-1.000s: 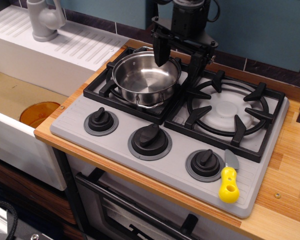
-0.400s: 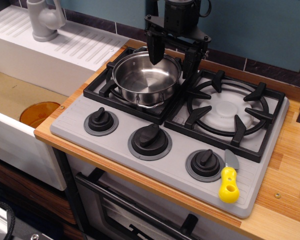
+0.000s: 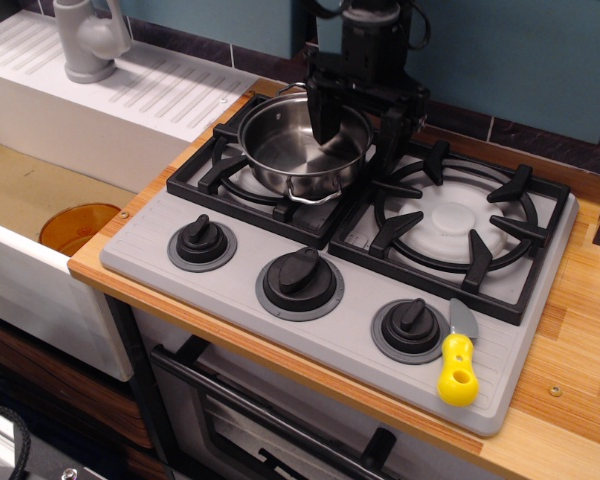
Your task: End effector reaching pot or pan
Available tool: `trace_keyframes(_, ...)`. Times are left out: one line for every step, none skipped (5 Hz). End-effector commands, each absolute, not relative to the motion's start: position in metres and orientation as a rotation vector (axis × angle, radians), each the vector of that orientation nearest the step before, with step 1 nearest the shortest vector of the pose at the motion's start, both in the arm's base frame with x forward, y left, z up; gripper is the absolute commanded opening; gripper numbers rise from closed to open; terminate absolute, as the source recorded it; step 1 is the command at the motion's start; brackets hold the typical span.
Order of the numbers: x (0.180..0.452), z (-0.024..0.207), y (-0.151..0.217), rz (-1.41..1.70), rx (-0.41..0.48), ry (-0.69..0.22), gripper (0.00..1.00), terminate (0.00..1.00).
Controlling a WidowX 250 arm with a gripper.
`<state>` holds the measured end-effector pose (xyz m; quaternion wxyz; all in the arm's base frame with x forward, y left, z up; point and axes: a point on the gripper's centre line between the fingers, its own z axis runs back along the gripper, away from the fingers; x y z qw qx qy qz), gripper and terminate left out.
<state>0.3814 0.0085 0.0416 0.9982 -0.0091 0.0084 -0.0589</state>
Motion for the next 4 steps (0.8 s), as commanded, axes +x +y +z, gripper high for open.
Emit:
trace_keyframes(0.3951, 0.0615, 0.0084, -0.103, -0.014, -0.059, 1.0, 0.0)
trace_keyframes(0.3951, 0.0615, 0.0084, -0.103, -0.014, -0.059, 1.0, 0.0)
trace_keyframes(0.3951, 0.0615, 0.0084, -0.103, -0.014, -0.059, 1.0, 0.0)
trace_keyframes(0.3951, 0.0615, 0.0084, -0.103, -0.014, -0.059, 1.0, 1.0)
